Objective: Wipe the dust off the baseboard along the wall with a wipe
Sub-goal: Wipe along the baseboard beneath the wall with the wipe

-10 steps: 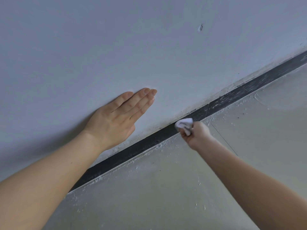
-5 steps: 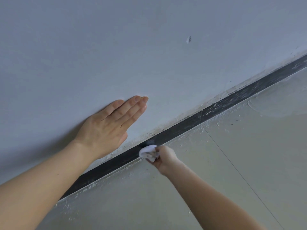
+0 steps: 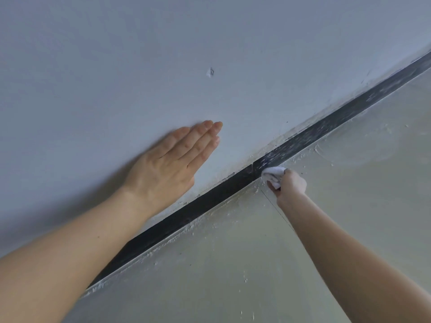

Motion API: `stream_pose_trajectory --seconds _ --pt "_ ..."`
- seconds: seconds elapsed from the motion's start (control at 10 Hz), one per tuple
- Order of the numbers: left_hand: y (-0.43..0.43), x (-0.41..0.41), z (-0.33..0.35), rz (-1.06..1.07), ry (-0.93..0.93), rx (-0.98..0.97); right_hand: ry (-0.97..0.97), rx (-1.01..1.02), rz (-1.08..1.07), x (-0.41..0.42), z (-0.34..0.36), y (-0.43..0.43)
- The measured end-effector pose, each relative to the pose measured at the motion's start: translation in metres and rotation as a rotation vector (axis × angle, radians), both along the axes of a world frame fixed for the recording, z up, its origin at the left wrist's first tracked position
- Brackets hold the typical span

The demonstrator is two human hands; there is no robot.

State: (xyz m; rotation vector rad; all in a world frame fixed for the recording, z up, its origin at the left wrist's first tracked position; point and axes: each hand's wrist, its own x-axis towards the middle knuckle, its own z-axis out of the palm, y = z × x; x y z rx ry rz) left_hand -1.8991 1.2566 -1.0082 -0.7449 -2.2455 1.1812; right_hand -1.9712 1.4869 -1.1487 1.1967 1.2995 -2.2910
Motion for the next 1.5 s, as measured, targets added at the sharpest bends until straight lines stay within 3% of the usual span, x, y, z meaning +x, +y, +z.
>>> stream_pose_trajectory --seconds 0.1,0.2,0.3,0.4,0.6,0.8,1.0,1.2,1.3,1.5 --pt "0.003 -0.004 0.001 0.004 0.013 0.046 -0.12 -0.093 0.207 0.034 -0.007 -0.04" --pt "0.004 -0.004 0.002 0.01 0.014 0.039 -0.193 -0.347 0.443 0.078 0.008 -0.086" --pt "0.005 -0.003 0.003 0.028 0.001 0.021 -0.247 -0.506 0.496 0.104 0.025 -0.115" --pt "0.006 -0.003 0.005 0.018 -0.003 0.023 -0.248 -0.609 0.384 0.098 0.035 -0.12" --pt "0.006 -0.001 0.006 0.007 -0.014 0.047 -0.139 -0.327 0.127 0.036 0.021 -0.062" --pt "0.01 -0.002 0.003 0.042 -0.037 0.073 0.016 -0.226 -0.163 -0.002 0.032 0.011" --pt "0.016 -0.005 -0.001 0.053 -0.043 0.065 -0.13 -0.362 0.183 0.052 -0.002 -0.034" --pt "0.014 -0.005 0.001 0.066 -0.053 0.023 -0.142 -0.485 0.723 0.125 0.004 -0.113" --pt "0.014 -0.006 0.003 0.061 -0.059 0.009 -0.172 -0.524 0.638 0.124 -0.002 -0.131" --pt "0.015 -0.006 0.0 0.065 -0.05 -0.022 -0.238 -0.274 0.292 0.041 -0.008 -0.085"
